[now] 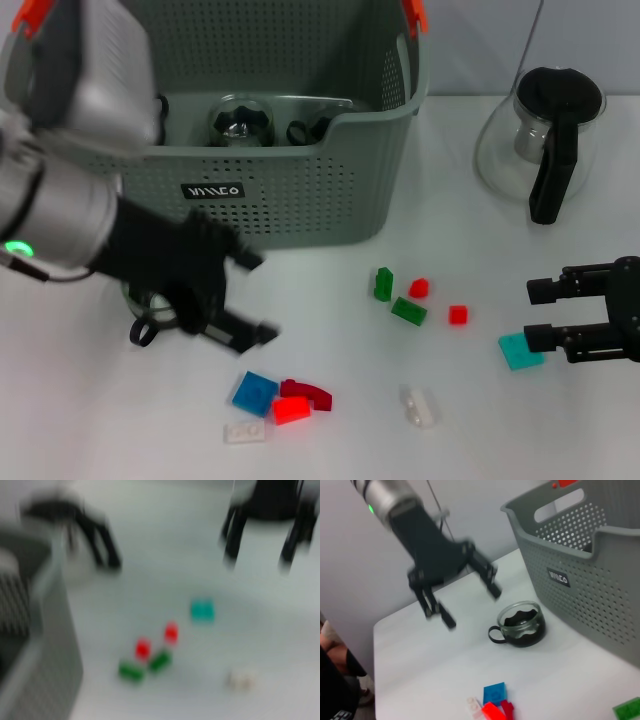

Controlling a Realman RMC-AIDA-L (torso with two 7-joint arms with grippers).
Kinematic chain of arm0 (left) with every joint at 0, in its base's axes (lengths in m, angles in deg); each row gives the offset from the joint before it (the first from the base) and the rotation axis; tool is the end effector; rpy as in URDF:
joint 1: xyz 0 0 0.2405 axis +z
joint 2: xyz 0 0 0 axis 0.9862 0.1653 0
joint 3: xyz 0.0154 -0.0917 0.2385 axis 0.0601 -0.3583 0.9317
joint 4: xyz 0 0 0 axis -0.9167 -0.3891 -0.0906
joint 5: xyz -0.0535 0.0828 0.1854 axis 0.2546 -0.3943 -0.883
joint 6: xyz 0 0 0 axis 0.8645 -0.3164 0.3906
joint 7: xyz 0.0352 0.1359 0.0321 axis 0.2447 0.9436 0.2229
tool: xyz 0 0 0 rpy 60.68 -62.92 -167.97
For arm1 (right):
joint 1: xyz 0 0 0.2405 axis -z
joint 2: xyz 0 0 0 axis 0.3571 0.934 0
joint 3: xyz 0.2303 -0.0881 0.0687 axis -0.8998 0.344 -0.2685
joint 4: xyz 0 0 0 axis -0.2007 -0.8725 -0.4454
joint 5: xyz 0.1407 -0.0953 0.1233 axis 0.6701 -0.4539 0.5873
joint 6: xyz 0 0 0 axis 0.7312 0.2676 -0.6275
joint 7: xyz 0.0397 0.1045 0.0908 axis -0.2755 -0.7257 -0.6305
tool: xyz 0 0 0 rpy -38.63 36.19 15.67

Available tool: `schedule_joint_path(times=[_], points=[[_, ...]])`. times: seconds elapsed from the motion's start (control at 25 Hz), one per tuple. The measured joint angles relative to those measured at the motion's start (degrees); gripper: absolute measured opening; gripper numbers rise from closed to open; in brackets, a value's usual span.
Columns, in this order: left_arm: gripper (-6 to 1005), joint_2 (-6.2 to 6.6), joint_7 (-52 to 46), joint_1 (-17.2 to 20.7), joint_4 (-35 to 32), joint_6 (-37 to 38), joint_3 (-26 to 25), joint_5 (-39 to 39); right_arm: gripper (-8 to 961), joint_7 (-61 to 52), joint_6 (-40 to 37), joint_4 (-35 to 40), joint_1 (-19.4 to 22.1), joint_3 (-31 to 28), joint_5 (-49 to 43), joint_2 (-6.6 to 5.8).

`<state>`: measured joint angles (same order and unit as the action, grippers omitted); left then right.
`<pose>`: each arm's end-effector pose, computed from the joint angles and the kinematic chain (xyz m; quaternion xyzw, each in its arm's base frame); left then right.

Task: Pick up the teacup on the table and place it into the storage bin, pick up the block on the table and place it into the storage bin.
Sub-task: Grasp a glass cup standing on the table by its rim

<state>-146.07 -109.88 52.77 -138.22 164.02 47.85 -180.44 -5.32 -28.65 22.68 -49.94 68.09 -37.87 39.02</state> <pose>-0.1623 0.3109 0.0331 -0.9908 -0.1000 0.0382 0.0830 0.2695 0.3055 0.0509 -0.9561 0.2384 0.1687 0.0255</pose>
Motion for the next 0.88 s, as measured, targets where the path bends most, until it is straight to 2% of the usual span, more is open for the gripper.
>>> schedule_joint_path(times=[0.2, 0.4, 0.64, 0.88], points=[[819, -0.06, -3.6, -0.4, 3.1, -5.53, 8.21, -11.28, 713, -0.22, 0.22, -0.51, 0.26, -0.35, 0.0, 0.01], [818, -0.01, -10.28, -1.75, 7.21, -12.6, 12.72, -19.68, 714, -0.23, 0.85, -1.28, 0.32, -0.43, 0.0, 0.02], [816, 0.3, -13.74, -2.68, 8.91, -15.21, 12.95, -23.44, 714, -0.23, 1.42, -1.68, 0.36, -0.48, 0.0, 0.02], [815, 0.09, -14.82, -2.87, 12.46, -18.03, 14.27, -25.81, 713, 0.04, 1.75, -1.68, 0.33, -0.45, 0.0, 0.01]])
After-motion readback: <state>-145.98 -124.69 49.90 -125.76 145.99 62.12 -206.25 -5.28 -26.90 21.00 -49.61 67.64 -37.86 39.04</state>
